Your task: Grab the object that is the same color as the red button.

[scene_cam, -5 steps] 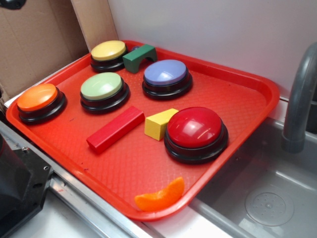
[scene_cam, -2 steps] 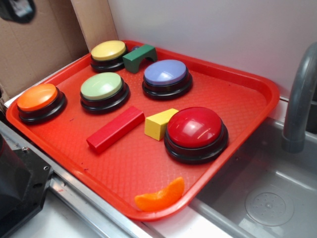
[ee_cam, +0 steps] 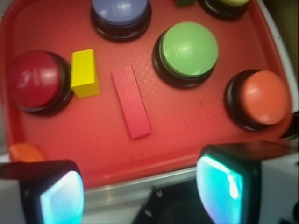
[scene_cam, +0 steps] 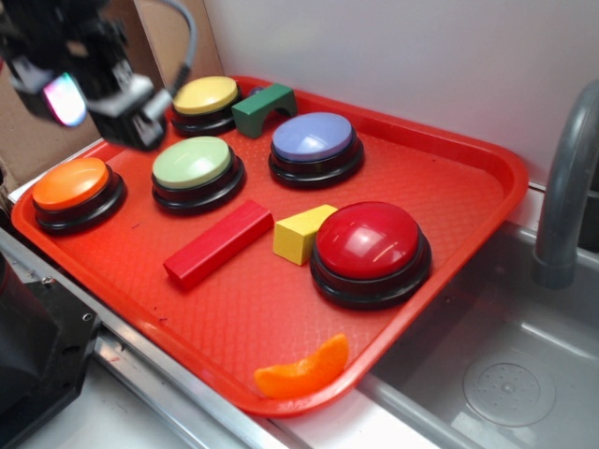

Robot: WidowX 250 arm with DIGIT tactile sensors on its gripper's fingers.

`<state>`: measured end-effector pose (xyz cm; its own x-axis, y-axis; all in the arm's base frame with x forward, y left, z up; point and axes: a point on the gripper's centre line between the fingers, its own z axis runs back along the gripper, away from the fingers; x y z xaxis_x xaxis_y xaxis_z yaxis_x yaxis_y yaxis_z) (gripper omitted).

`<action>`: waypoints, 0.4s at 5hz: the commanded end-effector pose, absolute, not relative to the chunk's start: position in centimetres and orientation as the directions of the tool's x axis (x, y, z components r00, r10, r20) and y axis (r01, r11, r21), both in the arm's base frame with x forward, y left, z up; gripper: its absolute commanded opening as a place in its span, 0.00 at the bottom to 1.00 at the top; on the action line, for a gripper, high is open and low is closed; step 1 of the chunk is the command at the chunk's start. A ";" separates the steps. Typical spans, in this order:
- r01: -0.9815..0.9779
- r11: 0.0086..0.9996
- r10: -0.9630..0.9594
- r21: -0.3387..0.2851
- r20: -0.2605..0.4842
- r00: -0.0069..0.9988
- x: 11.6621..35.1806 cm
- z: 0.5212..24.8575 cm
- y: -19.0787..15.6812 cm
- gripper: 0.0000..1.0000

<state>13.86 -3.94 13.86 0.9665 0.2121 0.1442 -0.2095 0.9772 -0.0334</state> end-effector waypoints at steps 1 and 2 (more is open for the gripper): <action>-0.211 0.977 0.215 -0.041 0.130 0.968 15.9 7.8 -4.2 1.00; -0.205 0.978 0.207 -0.028 0.133 0.969 16.8 5.4 -4.2 1.00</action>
